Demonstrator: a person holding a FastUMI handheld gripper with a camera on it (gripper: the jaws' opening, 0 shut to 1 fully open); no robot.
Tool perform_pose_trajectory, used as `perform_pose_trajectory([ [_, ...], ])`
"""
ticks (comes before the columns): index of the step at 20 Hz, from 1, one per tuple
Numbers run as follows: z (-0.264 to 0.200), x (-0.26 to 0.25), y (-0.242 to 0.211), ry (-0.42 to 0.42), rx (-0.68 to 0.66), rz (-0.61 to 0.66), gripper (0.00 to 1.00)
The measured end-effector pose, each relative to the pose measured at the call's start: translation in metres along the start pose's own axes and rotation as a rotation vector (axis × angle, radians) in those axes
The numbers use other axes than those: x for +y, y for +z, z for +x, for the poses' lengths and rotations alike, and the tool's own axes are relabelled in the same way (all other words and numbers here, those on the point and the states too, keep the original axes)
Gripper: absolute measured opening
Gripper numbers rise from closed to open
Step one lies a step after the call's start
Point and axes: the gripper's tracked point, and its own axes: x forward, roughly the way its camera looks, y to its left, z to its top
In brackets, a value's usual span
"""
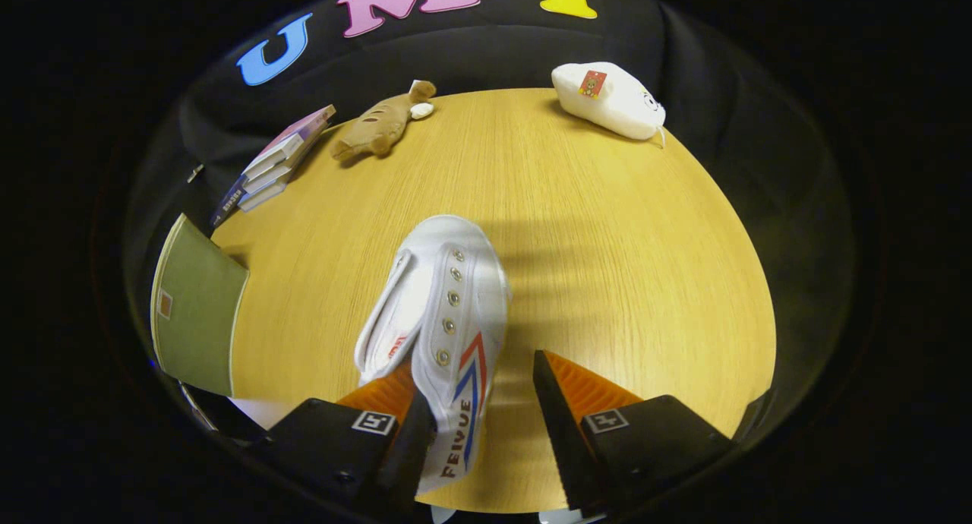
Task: Open the storage box then place both shoes into the box .Put the left shoe in first, then the right shoe, with the right side of both shoes facing outward in a uniform manner.
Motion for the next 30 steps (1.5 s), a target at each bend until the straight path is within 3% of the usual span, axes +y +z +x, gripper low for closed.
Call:
perform_pose_trajectory([
  [2, 0.003, 0.001, 0.000, -0.017, 0.000, -0.010, 0.44],
  [4, 0.002, -0.007, 0.001, -0.033, 0.003, 0.015, 0.36],
  [7, -0.003, -0.020, 0.002, -0.057, -0.008, 0.045, 0.05],
  [13, -0.024, -0.005, 0.001, -0.031, -0.010, 0.108, 0.05],
  [18, -0.068, 0.032, 0.016, -0.016, -0.061, 0.112, 0.05],
  [23, -0.116, 0.098, 0.031, -0.007, -0.139, 0.185, 0.05],
  [30, -0.171, 0.236, 0.054, 0.039, -0.228, 0.328, 0.05],
])
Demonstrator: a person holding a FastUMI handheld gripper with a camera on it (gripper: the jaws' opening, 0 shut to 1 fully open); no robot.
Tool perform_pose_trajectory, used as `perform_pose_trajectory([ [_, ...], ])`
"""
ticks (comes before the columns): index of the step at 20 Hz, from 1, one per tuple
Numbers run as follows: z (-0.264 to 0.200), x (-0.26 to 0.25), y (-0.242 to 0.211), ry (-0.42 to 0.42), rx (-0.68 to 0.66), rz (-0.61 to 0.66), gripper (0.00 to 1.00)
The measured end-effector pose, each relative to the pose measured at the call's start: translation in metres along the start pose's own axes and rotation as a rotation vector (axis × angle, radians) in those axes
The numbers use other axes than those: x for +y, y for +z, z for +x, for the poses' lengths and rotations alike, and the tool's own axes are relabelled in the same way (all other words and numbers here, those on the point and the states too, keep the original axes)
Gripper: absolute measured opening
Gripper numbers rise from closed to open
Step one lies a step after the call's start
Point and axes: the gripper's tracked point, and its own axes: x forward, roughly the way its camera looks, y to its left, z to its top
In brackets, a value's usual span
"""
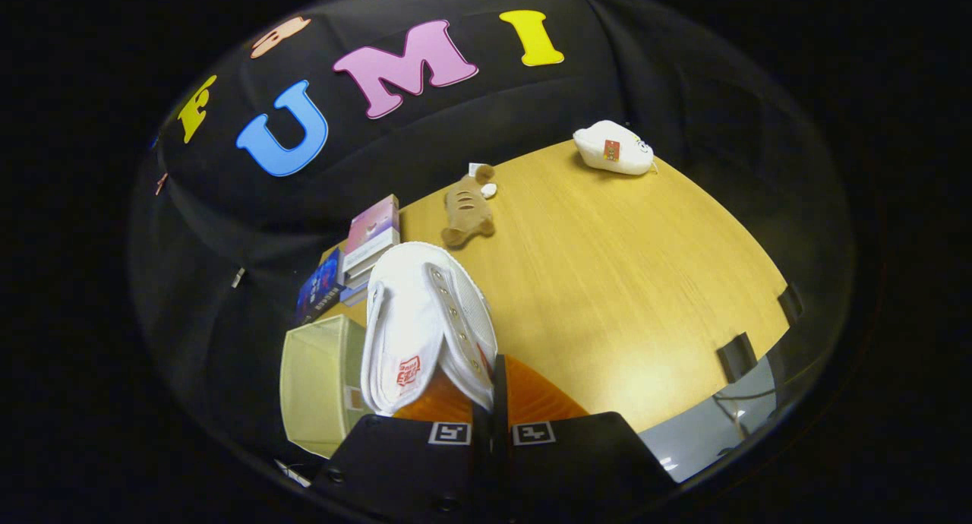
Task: Open the storage box then place both shoes into the box .Put the left shoe in first, then the right shoe, with the right side of both shoes facing outward in a uniform manner.
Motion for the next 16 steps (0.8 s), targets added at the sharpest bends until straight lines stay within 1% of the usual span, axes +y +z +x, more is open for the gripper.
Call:
perform_pose_trajectory([
  [5, -0.005, 0.103, -0.033, 0.045, 0.005, 0.014, 0.05],
  [9, 0.010, 0.168, -0.070, 0.067, 0.058, -0.022, 0.05],
  [12, 0.029, 0.193, -0.087, 0.047, 0.071, -0.051, 0.05],
  [16, 0.059, 0.190, -0.108, -0.030, 0.080, -0.096, 0.05],
])
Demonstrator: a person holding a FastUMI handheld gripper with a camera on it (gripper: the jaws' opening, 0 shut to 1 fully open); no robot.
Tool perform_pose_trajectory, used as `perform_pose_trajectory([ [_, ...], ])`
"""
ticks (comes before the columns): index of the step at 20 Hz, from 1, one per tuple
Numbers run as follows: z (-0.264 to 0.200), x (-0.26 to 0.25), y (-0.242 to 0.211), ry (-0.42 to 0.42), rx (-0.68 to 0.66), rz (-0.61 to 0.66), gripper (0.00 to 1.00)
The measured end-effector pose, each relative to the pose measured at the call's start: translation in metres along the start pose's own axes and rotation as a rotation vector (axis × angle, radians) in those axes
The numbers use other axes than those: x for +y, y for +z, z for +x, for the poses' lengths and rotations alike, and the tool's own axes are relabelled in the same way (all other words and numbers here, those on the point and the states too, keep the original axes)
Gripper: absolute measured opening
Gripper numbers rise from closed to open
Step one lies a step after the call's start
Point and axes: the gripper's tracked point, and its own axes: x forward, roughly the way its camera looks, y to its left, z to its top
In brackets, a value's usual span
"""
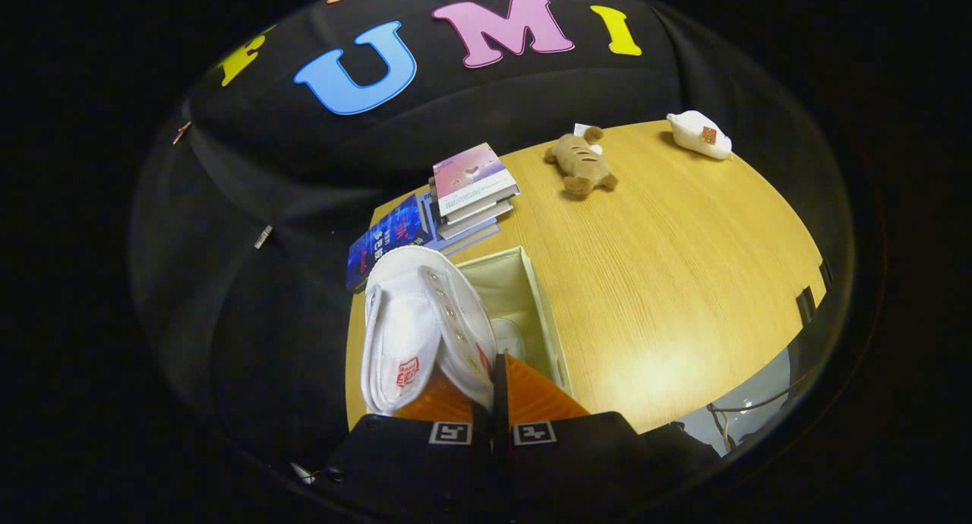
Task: Open the storage box then place both shoes into the box .Put the left shoe in first, then the right shoe, with the right side of both shoes facing outward in a uniform manner.
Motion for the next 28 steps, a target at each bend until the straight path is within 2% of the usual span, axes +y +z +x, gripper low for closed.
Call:
perform_pose_trajectory([
  [2, 0.007, -0.003, -0.009, -0.012, 0.020, -0.012, 0.06],
  [3, 0.006, 0.006, -0.013, 0.017, 0.028, -0.005, 0.20],
  [5, -0.008, 0.019, -0.006, 0.087, 0.002, -0.018, 0.59],
  [7, -0.025, 0.008, 0.009, 0.089, -0.055, -0.075, 0.87],
  [9, -0.040, -0.004, 0.027, 0.084, -0.112, -0.122, 1.00],
  [16, -0.078, -0.078, 0.082, 0.087, -0.263, -0.243, 0.99],
  [23, -0.115, -0.170, 0.161, 0.101, -0.407, -0.347, 0.99],
  [25, -0.133, -0.191, 0.189, 0.108, -0.505, -0.406, 0.99],
  [28, -0.156, -0.226, 0.225, 0.067, -0.661, -0.494, 0.99],
])
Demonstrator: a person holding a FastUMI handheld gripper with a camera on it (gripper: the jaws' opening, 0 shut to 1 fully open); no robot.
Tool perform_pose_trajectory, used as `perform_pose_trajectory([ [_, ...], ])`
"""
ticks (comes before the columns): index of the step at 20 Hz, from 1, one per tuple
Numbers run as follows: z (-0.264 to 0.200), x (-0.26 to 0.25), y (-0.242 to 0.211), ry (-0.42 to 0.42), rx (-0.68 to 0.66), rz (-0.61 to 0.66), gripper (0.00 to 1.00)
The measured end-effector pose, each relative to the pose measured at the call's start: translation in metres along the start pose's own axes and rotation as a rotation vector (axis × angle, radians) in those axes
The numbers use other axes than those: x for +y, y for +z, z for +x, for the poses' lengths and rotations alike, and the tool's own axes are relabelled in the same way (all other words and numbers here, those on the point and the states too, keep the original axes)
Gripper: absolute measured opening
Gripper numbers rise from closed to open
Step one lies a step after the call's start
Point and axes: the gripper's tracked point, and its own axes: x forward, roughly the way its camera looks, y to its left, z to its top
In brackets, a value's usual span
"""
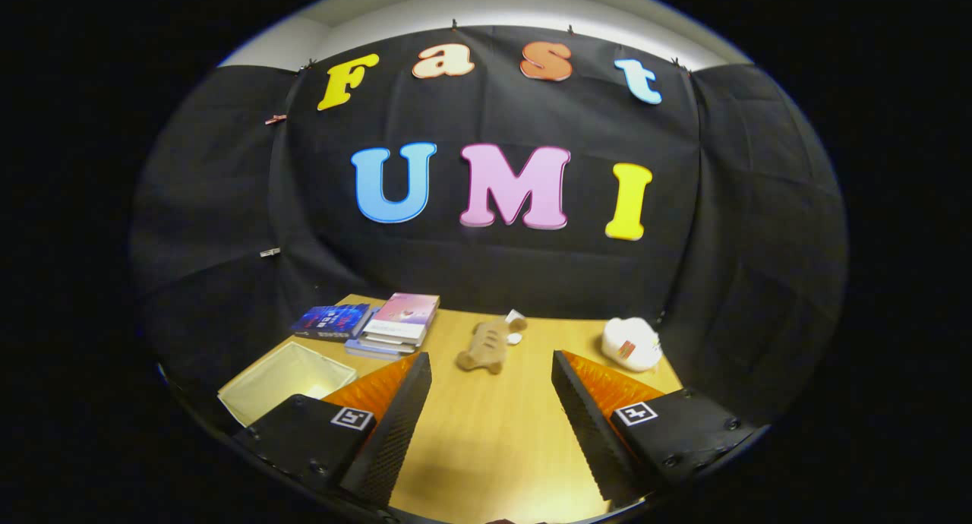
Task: Open the storage box then place both shoes into the box .Put the left shoe in first, then the right shoe, with the right side of both shoes facing outward in a uniform manner.
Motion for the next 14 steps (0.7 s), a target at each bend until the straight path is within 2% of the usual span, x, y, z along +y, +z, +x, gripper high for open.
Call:
perform_pose_trajectory([
  [7, -0.037, -0.036, 0.049, 0.026, -0.251, 0.050, 0.98],
  [14, -0.027, -0.035, 0.031, 0.020, -0.184, 0.031, 0.98],
])
